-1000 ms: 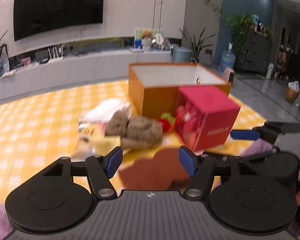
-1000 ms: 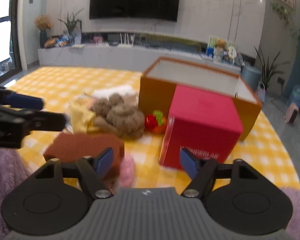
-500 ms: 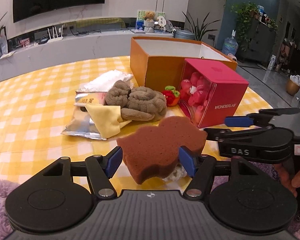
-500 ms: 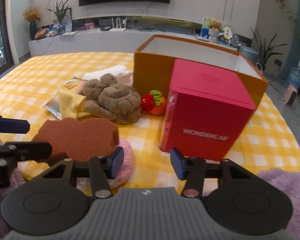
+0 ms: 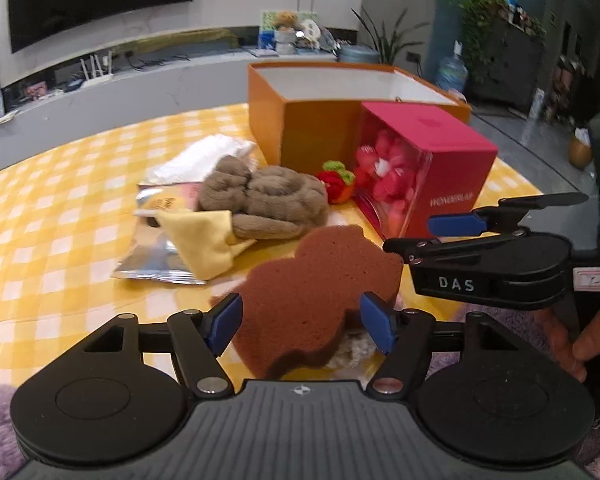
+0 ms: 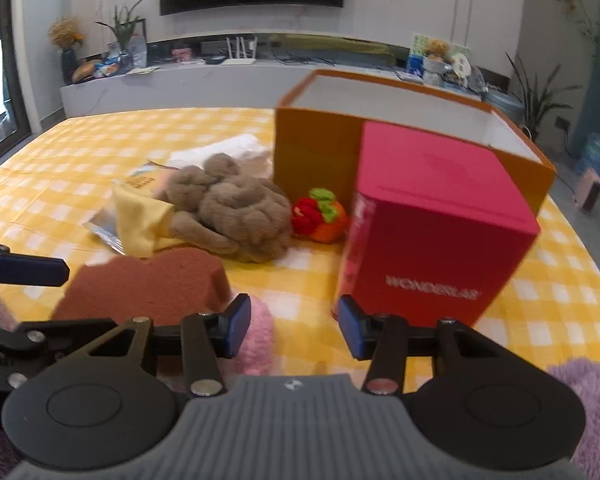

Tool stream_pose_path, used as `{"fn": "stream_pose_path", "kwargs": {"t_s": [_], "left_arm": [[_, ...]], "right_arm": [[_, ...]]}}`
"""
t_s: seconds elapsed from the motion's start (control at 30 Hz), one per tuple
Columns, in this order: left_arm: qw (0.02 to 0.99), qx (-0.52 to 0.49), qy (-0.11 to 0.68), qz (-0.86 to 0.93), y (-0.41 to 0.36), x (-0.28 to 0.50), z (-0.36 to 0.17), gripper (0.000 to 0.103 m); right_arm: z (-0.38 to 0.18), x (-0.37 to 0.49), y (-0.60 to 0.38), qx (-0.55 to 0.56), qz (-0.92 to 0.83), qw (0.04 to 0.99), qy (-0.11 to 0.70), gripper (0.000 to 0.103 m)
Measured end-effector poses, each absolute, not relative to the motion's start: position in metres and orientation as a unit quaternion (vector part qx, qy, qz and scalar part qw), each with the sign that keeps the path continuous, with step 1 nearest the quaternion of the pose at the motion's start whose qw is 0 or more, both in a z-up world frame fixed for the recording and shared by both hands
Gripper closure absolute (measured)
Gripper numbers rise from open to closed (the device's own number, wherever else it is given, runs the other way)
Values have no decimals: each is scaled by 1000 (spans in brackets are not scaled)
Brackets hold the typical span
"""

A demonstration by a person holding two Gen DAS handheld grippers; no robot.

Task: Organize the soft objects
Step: 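Grasp the brown bear-shaped sponge with the left gripper while the right approaches the knitted pouch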

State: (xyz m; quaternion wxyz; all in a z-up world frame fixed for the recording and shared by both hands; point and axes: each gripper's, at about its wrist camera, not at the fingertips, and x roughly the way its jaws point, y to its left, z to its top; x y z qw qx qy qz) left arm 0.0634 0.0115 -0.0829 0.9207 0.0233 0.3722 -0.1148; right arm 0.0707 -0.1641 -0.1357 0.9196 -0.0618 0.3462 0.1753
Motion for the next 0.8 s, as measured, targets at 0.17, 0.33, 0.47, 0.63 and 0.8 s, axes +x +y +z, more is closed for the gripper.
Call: {"fn": "stream_pose_path", "kwargs": {"t_s": [0.17,0.33,0.47,0.63,0.8], "left_arm": [[915,51,380,-122,-1,74,-93,14],[899,75,411,-133,-8,77,-101,15],[896,74,420,-120,-9,84,-105,21],[907,40,407,-104,3,82,-100,44],[919,10,385,-79,19,72,-86,54]], "right_arm": [[-143,71,-172,-46,178,915,359,54],[-147,74,-174,-34,177,914,363,54],[-150,75,-172,-36,173,912,370,54],[-149,73,-172,-39,173,913,367,53],[-146,70,-170,-44,181,914,360,50]]}}
